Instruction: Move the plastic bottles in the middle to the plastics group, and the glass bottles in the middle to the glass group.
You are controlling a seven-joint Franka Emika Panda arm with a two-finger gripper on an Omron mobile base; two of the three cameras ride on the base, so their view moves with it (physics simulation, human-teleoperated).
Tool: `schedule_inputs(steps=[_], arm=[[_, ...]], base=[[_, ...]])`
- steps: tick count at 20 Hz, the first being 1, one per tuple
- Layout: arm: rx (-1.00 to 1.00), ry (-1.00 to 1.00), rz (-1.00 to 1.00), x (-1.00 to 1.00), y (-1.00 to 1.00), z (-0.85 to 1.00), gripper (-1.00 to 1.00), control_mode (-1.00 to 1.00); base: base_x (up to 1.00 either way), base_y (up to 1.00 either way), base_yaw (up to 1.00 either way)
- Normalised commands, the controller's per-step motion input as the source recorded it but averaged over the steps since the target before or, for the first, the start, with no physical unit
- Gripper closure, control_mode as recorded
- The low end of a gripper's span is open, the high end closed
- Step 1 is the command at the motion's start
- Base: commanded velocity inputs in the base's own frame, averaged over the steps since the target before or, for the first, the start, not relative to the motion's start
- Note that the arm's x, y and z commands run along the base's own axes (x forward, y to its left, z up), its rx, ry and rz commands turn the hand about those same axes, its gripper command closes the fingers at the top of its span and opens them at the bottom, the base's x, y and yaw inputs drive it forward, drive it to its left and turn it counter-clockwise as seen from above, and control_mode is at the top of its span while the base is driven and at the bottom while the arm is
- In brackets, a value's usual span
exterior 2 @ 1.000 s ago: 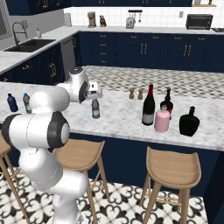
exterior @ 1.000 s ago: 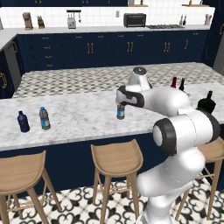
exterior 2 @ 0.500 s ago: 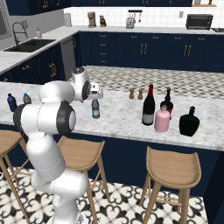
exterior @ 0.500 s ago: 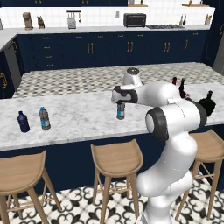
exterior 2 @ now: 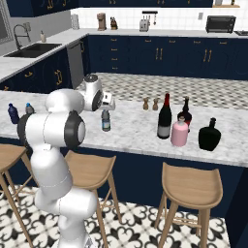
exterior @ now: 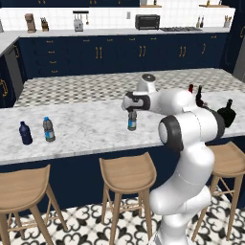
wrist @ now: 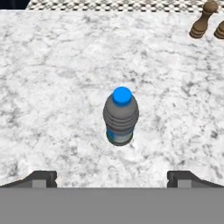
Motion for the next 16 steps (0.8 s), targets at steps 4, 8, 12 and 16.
schedule_inputs(steps=[4,8,12,16], arm=[[0.02,0.0,0.0,0.19,-0.18,-0.07,-1.0,-1.0],[-0.04,0.0,0.0,0.36,-0.01,-0.1,-1.0,-1.0],[-0.06,0.0,0.0,0.33,0.07,-0.21,-1.0,-1.0],[-0.03,0.0,0.0,0.25,0.15,-0.19,-1.0,-1.0]], base=[[0.0,0.0,0.0],[0.0,0.0,0.0],[0.0,0.0,0.0],[0.0,0.0,0.0]])
